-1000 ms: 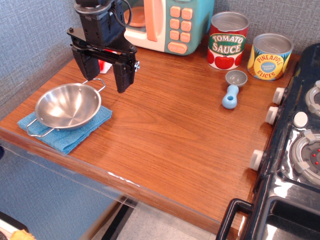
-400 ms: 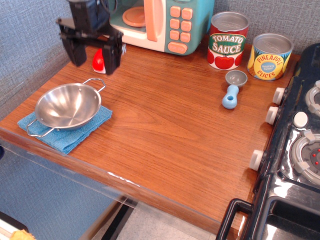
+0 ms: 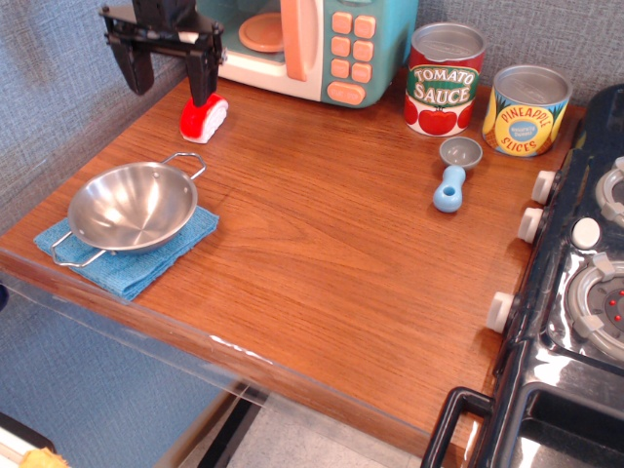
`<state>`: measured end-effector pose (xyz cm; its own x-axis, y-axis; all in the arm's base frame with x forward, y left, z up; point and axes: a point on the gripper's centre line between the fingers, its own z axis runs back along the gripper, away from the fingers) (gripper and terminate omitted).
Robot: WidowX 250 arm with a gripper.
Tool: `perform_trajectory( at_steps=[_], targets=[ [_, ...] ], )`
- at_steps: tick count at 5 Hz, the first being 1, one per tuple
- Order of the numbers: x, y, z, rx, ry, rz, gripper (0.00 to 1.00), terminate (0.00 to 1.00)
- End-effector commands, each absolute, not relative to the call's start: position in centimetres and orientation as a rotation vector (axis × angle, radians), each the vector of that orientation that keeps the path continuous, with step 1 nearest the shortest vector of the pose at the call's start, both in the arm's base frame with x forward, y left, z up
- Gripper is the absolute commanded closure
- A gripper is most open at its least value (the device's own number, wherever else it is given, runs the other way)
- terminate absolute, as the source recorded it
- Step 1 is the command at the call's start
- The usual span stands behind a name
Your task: Place the red and white vegetable to the bottom right corner of the table.
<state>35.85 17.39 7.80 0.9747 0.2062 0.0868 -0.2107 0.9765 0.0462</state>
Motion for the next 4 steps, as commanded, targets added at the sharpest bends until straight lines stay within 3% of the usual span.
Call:
perform_trajectory(
  at_steps=[1,4],
  targets=[
    [38.2,18.5,6.8,0.099,-0.069,0.226,0.0,0.0],
    [40.6,18.2,5.1,0.115,-0.059,0.241,0.0,0.0]
  ],
)
